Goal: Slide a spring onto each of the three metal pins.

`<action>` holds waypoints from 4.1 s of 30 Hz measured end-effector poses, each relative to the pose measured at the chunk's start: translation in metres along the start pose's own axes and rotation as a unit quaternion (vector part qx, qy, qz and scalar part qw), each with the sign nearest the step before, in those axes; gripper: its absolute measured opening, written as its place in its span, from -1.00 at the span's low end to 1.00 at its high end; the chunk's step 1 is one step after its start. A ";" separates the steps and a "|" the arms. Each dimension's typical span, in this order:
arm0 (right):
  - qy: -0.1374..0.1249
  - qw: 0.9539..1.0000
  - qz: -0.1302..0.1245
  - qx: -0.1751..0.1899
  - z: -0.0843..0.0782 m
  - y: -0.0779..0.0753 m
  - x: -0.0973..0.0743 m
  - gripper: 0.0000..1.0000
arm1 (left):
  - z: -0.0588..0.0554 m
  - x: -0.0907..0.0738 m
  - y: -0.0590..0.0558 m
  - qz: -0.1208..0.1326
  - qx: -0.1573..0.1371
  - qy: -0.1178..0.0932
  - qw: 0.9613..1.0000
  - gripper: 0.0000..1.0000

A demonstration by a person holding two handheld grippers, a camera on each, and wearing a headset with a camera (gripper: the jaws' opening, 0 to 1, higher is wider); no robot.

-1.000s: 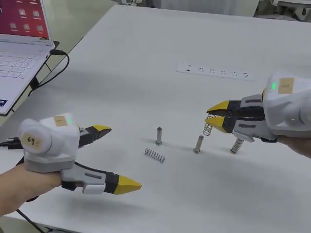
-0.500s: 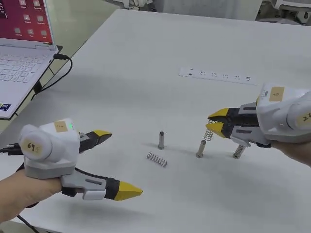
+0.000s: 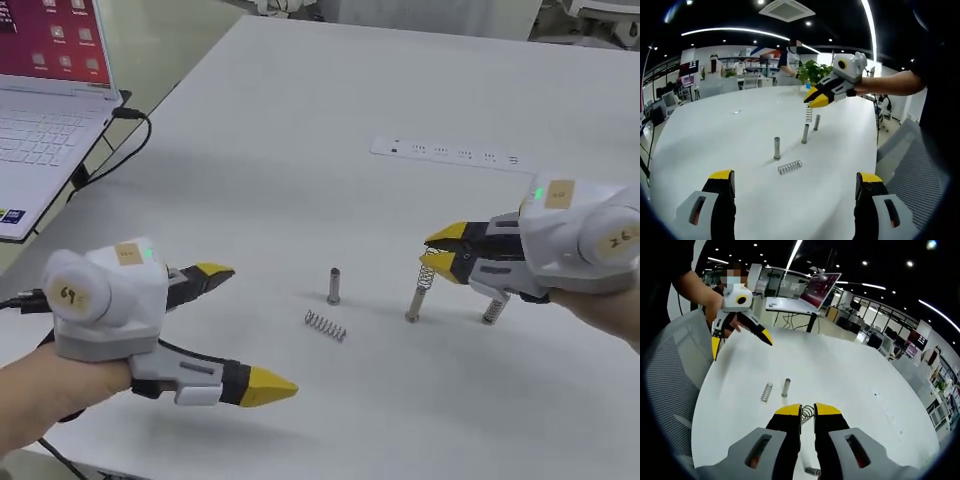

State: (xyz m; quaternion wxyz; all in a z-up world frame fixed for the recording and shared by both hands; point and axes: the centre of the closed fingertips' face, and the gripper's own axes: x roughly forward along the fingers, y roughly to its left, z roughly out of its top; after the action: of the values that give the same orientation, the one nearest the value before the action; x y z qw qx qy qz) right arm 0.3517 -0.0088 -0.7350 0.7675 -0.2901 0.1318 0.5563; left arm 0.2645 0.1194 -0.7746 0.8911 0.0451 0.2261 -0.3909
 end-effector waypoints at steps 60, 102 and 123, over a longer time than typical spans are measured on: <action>0.062 0.997 0.028 -0.033 -0.060 0.020 0.038 -0.85 | -0.003 -0.007 0.004 0.012 -0.006 -0.005 1.000 0.94; -0.009 0.989 -0.012 0.147 -0.037 0.022 -0.006 -0.31 | 0.005 0.000 0.002 0.005 -0.008 -0.011 1.000 0.96; -0.020 0.980 -0.035 0.193 -0.058 0.029 -0.032 -0.34 | 0.006 0.001 0.001 0.008 -0.009 -0.012 1.000 0.95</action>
State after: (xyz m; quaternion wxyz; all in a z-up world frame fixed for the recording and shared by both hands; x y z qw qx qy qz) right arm 0.3205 -0.0620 -0.7736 0.8305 -0.1298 0.2112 0.4988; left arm 0.2680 0.1183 -0.7701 0.8971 0.0346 0.2189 -0.3823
